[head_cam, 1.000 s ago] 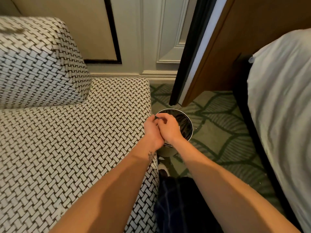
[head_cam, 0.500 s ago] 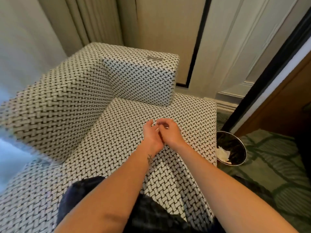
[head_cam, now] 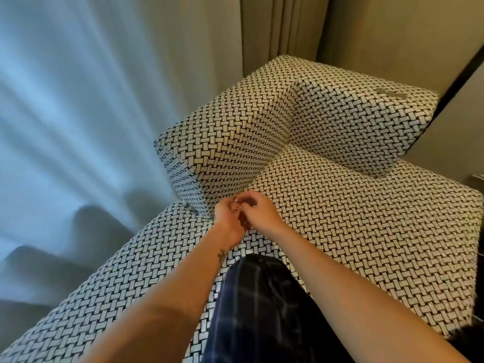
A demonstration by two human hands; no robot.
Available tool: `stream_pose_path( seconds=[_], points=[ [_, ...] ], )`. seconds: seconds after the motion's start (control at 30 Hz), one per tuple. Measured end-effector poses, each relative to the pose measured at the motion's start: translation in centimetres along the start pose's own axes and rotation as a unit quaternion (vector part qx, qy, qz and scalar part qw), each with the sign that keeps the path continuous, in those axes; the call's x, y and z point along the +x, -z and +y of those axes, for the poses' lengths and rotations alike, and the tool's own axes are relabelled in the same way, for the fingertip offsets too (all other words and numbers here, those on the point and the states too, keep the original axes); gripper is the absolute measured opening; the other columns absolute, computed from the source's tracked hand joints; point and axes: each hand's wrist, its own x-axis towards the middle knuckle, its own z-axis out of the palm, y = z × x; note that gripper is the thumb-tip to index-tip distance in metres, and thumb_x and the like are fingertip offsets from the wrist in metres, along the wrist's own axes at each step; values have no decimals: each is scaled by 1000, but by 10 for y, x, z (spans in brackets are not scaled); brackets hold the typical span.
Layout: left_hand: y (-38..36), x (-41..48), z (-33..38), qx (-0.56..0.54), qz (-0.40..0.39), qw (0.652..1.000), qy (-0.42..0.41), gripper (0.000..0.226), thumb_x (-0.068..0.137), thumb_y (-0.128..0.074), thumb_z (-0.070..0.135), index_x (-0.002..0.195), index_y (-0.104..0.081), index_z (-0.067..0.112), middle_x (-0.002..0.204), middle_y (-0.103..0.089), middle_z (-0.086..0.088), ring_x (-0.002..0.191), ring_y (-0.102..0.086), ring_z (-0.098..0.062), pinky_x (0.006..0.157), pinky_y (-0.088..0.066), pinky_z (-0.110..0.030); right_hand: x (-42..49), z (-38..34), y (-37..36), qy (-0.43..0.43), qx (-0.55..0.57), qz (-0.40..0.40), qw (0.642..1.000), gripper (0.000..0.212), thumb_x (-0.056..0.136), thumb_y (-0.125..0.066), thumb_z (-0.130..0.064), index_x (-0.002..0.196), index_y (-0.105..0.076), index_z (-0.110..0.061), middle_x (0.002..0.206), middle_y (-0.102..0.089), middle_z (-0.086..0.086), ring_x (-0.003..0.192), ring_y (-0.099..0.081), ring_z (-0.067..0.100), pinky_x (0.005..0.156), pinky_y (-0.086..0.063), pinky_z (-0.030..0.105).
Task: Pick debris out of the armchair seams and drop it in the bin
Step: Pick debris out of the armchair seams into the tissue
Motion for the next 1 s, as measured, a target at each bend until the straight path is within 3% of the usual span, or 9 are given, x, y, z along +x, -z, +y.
stream_pose_path(
  seconds=[0.17,0.23,0.3,0.37,0.47,0.57,0.73,0.9,1.0],
  points=[
    [45,1,7,-23,34,999,20,48,104,-35,33,134,-55,0,122,-66,-21,110,-63,-32,95,-52,-42,18,13,-29,-7,-84,-68,994,31,100,-54,-16,129,-63,-22,127,-63,-7,114,-59,10,97,-50,27],
    [61,2,10,-10,39,998,39,50,105,-33,32,139,-51,0,130,-63,-21,115,-61,-32,100,-50,-42,27,19,-38,13,-155,-75,985,31,99,-56,-19,128,-64,-20,130,-61,-5,119,-56,13,100,-46,29],
    [70,4,16,8,43,998,53,50,107,-31,32,139,-50,-1,134,-61,-21,121,-59,-33,107,-47,-42,39,24,-42,40,-239,-66,968,32,97,-58,-26,128,-65,-20,131,-61,-2,124,-52,17,106,-44,36],
    [73,5,23,20,51,997,60,50,107,-29,33,134,-54,-1,124,-66,-19,114,-63,-32,105,-49,-42,47,24,-44,53,-306,-65,948,36,95,-57,-35,126,-66,-19,130,-62,0,125,-51,21,107,-44,43],
    [77,10,28,43,79,993,73,52,107,-27,38,123,-59,0,108,-72,-17,99,-69,-30,95,-55,-42,54,25,-49,85,-370,-38,924,34,94,-56,-39,116,-66,-14,118,-61,3,116,-52,23,101,-44,42],
    [80,15,28,54,84,991,91,57,107,-26,42,115,-62,-1,104,-73,-19,96,-71,-31,92,-57,-41,53,33,-52,129,-388,25,912,27,94,-56,-36,108,-63,-13,109,-60,2,107,-54,22,95,-45,38],
    [73,23,30,75,95,986,115,64,106,-26,46,103,-67,-2,97,-75,-19,93,-72,-31,92,-58,-41,65,45,-50,125,-491,19,862,54,95,-45,-45,132,-56,-7,138,-50,8,132,-40,25,114,-28,41],
    [75,28,33,39,71,990,119,59,103,-31,42,113,-65,-5,102,-73,-24,96,-71,-36,83,-60,-42,83,36,-44,108,-561,-58,819,69,93,-33,-64,133,-61,-15,143,-45,9,139,-32,29,118,-20,45],
    [78,31,33,27,51,991,118,61,103,-31,43,115,-63,-6,105,-73,-26,98,-72,-37,83,-61,-42,88,32,-43,68,-571,-95,813,70,91,-30,-70,134,-62,-25,156,-30,11,148,-15,33,123,-8,51]
  ],
)
